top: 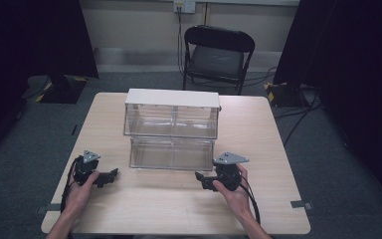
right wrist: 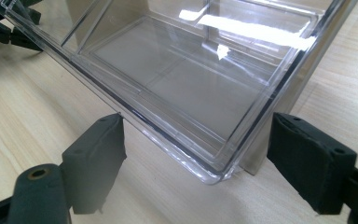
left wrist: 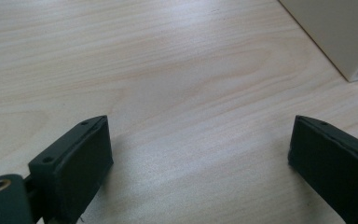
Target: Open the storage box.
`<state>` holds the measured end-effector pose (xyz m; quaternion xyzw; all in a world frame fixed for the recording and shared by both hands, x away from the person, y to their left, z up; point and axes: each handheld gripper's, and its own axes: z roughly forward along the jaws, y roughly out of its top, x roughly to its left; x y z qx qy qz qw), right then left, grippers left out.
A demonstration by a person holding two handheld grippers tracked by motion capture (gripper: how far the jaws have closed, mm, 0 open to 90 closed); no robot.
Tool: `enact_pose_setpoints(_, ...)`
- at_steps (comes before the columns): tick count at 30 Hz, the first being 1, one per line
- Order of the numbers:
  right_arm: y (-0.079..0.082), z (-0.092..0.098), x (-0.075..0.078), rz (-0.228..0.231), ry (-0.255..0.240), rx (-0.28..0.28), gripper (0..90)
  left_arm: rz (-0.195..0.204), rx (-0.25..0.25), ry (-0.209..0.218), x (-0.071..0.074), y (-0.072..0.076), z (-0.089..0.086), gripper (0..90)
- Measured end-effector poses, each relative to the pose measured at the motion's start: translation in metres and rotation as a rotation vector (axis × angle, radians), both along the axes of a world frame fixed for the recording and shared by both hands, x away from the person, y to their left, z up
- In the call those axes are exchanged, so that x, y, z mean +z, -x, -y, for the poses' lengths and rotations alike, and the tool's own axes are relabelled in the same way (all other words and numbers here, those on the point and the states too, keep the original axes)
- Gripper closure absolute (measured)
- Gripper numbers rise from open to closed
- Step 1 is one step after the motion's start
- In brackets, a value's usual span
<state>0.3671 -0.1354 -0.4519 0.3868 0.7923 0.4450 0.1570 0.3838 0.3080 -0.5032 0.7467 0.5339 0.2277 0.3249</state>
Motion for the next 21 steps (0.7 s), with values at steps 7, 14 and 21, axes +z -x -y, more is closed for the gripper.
enact_pose_setpoints(7, 0.0015, 0.0004, 0.0024, 0.007, -0.006, 0.003, 18.7, -0.002, 0.0, -0.002, 0.0002, 0.0001, 0.0, 5.6)
enact_pose_setpoints(14, 0.0029, 0.0006, 0.0044, 0.013, -0.011, 0.002, 18.7, 0.0, 0.0, 0.0, 0.0, 0.0, 0.0, 5.6)
enact_pose_setpoints(21, 0.0035, 0.0009, 0.0054, 0.018, -0.015, 0.002, 18.7, 0.0, 0.0, 0.0, 0.0, 0.0, 0.0, 5.6)
